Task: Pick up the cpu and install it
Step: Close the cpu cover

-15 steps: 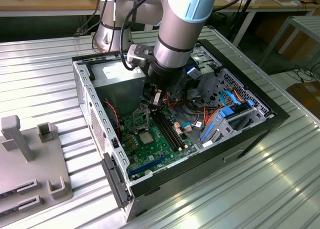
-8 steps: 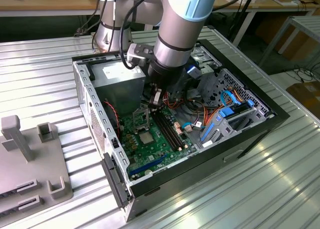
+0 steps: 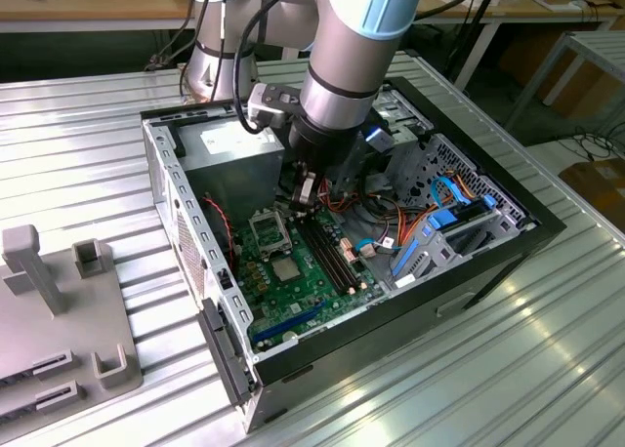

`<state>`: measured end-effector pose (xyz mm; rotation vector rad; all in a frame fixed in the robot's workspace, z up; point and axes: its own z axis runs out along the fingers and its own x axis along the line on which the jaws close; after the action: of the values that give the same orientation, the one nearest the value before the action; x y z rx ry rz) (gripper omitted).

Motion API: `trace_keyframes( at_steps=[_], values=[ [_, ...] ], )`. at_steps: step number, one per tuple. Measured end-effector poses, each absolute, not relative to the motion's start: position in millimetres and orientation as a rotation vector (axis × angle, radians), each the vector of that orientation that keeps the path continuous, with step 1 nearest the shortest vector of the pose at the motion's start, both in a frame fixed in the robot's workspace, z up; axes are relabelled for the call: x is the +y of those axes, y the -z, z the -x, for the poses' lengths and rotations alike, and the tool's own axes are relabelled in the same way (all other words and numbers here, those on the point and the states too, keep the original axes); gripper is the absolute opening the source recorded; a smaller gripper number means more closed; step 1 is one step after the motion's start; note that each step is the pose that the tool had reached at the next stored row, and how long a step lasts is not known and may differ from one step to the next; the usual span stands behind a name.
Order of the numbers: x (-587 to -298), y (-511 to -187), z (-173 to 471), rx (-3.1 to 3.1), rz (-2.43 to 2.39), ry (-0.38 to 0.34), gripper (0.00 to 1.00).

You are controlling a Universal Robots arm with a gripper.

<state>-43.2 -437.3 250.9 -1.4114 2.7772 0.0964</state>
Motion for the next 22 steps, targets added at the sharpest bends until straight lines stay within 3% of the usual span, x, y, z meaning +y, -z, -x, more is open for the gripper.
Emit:
trace_keyframes(
  at_steps=[5,7,18,22],
  values=[
    [-437,-247,41,2.774,1.41,-0.108,0.11],
    [-437,-247,40,2.758,1.402,-0.153,0.11],
    [-440,-234,39,2.741,1.393,-0.203,0.11],
    [-440,-230,39,2.722,1.384,-0.254,0.11]
  ],
)
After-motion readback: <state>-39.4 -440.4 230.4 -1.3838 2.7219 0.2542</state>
